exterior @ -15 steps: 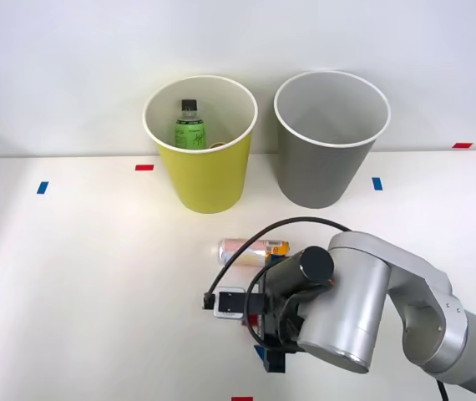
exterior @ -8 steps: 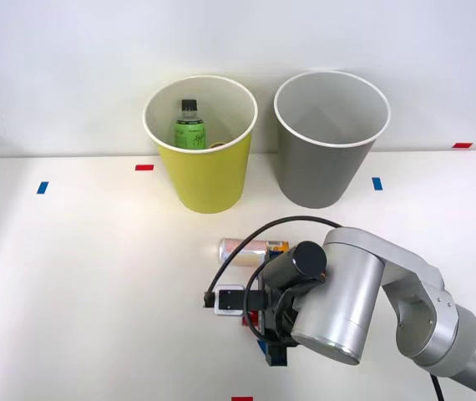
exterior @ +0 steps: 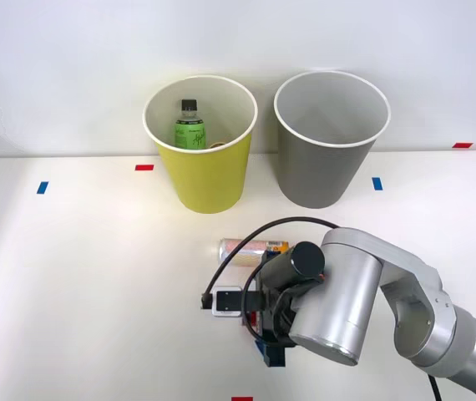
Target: Put cans in the gray bin, plastic bottles in the light green bin
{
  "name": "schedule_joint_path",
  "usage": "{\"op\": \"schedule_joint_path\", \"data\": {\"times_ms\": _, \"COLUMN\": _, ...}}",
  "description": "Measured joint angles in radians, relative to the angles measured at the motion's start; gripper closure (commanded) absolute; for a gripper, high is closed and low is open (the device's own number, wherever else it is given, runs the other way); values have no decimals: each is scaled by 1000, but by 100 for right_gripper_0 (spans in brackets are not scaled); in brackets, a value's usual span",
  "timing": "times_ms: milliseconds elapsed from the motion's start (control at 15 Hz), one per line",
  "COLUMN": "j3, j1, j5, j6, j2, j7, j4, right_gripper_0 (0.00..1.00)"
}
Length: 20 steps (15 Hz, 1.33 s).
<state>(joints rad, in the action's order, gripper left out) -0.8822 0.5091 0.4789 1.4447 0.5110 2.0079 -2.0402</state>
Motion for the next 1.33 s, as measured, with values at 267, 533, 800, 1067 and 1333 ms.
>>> {"op": "schedule_joint_path", "data": {"times_ms": 267, "j3": 0, "j1": 0, "j5": -6, "j6": -1, "j2": -19, "j7": 3, "j4": 40, "right_gripper_0": 0}}
{"op": "schedule_joint_path", "data": {"times_ms": 533, "j3": 0, "j1": 0, "j5": -23, "j6": -1, "j2": -28, "j7": 5, "j4": 44, "right_gripper_0": 0}}
{"op": "schedule_joint_path", "data": {"times_ms": 800, "j3": 0, "j1": 0, "j5": -31, "j6": -1, "j2": -32, "j7": 5, "j4": 45, "right_gripper_0": 75}}
{"op": "schedule_joint_path", "data": {"times_ms": 1067, "j3": 0, "j1": -1, "j5": -35, "j6": -2, "j2": -38, "j7": 5, "j4": 45, "right_gripper_0": 91}}
{"op": "schedule_joint_path", "data": {"times_ms": 1333, "j3": 0, "j1": -1, "j5": -42, "j6": -2, "j2": -40, "j7": 5, "j4": 45, "right_gripper_0": 95}}
